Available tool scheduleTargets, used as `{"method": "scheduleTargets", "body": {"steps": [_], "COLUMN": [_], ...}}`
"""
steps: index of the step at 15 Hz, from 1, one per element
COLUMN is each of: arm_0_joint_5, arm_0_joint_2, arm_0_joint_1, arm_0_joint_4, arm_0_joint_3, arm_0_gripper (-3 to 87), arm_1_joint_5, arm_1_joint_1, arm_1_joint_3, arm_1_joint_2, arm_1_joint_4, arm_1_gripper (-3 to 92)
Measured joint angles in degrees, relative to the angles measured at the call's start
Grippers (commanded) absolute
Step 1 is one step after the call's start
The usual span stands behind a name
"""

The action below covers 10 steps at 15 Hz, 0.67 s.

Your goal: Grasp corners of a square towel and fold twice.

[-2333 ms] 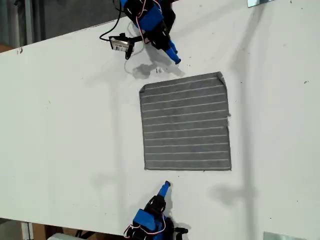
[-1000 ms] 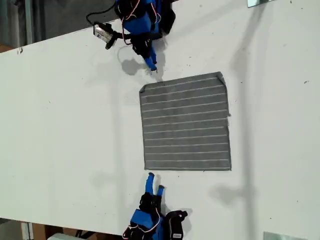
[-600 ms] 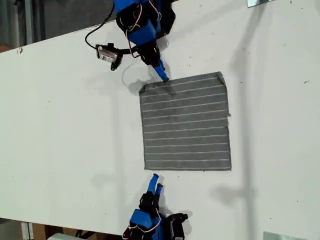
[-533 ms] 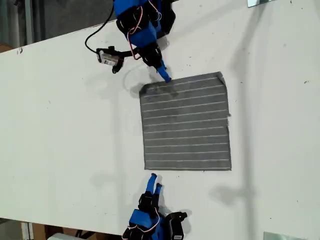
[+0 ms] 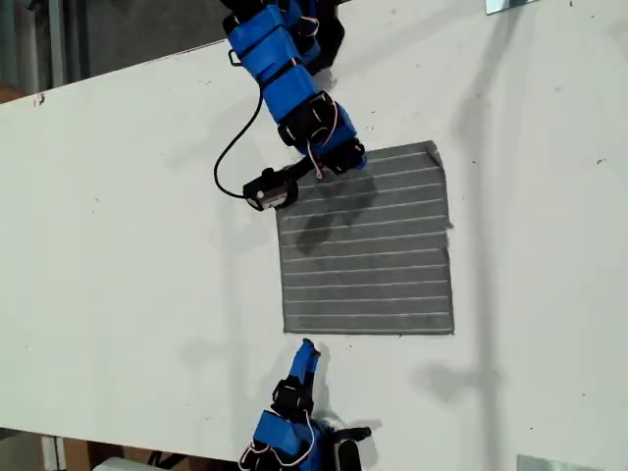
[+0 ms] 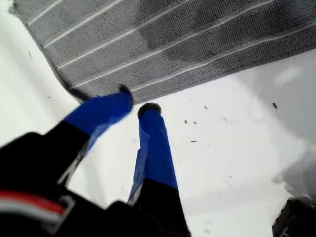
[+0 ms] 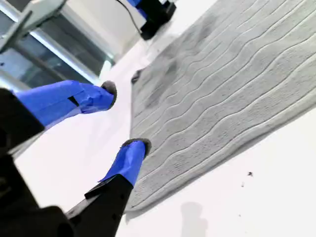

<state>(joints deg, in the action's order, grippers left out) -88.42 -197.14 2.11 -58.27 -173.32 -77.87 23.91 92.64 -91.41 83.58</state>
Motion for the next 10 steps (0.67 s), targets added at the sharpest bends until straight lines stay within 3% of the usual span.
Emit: {"method": "scheduleTargets", "body": {"steps": [1,2,3,4,5,6,8,10], "arm_0_joint_5": [-2.64,-3.60,-4.22,-4.39,-4.39,-4.39,-6.77,-12.66], "arm_0_joint_2": [4.75,14.15,27.51,43.95,62.31,79.28,100.63,107.14], "arm_0_joint_1": [0.00,-0.79,-1.32,-0.26,1.58,3.69,7.56,11.69], "arm_0_joint_4": [-4.22,-6.15,-7.56,-11.60,-17.40,-21.36,-20.48,-17.49], "arm_0_joint_3": [3.52,7.91,14.59,24.61,37.62,51.24,63.63,64.69], "arm_0_gripper": [17.2,17.7,20.8,22.7,25.3,27.6,30.5,29.4], "arm_1_joint_5": [-0.53,-1.14,-1.93,-2.99,-4.66,-6.42,-10.99,-14.33], "arm_1_joint_1": [1.05,1.76,2.37,3.16,4.22,5.80,10.20,14.68], "arm_1_joint_3": [-3.69,-5.45,-6.06,-6.15,-6.15,-6.15,-6.24,-6.24], "arm_1_joint_2": [2.37,3.60,4.22,4.31,4.31,4.31,6.06,10.46], "arm_1_joint_4": [2.11,3.60,4.39,5.45,6.06,6.42,6.68,4.57], "arm_1_gripper": [7.7,22.0,-0.1,-0.1,18.7,28.9,30.6,30.8]}}
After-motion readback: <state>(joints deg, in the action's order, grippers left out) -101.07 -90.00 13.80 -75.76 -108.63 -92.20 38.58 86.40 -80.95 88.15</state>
